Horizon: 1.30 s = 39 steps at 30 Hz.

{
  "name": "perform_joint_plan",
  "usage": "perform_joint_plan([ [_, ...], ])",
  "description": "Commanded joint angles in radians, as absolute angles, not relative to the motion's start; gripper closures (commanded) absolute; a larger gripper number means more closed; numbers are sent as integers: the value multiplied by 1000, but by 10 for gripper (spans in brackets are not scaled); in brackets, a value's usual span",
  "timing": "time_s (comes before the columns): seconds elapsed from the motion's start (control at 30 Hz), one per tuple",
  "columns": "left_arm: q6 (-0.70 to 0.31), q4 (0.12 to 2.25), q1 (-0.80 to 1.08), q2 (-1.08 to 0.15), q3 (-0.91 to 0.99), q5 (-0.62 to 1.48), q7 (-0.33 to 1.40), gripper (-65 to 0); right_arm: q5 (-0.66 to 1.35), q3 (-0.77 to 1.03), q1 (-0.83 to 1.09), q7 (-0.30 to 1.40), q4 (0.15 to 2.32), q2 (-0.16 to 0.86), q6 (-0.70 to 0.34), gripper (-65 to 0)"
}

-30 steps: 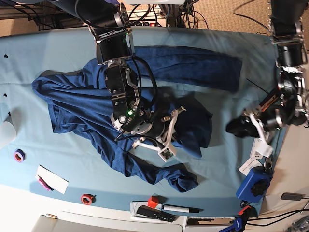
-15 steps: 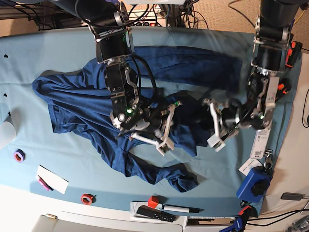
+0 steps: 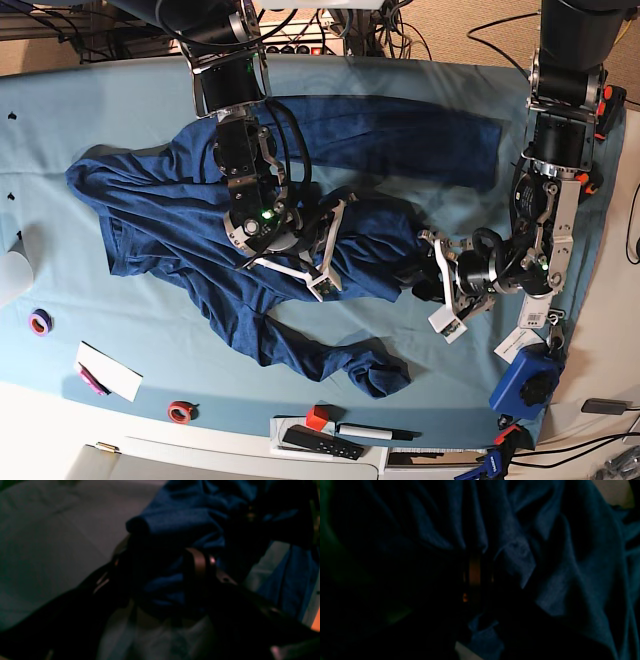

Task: Layout the t-shirt on the table in an organized manner, then fold the t-shirt properly
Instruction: 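Grasp the shirt body fabric with the left gripper beside the right gripper, then hold the fabric with the right gripper and drag the left gripper toward the hem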

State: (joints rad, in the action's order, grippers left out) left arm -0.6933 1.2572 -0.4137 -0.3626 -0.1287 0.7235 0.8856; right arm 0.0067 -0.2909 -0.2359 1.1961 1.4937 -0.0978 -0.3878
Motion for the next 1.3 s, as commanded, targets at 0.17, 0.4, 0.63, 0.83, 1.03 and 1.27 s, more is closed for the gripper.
perform_joint_plan([
  [0.17,-698,1273,-416,-365,-122,744,867,-322,-46,-292,-260,1174,1512,-100,-368,0],
  [0.4,-698,1272,-348,-325,-122,713,843,-322,2,-293,-260,1173,1512,-102,-369,0],
  [0.63,-620,1272,-352,-266,-122,560,755,-165,45,-294,-260,1175,1512,-111,-385,0],
  [0.83,-624,1272,-426,-267,-122,487,739,0,45,-294,-260,1174,1512,-111,-385,0],
  [1.03,-562,1272,-524,-275,-122,444,723,0,70,-294,-261,1174,1513,-111,-385,0],
  [1.27,-510,1272,-606,-275,-122,352,667,0,144,-294,-263,1166,1513,-126,-408,0],
])
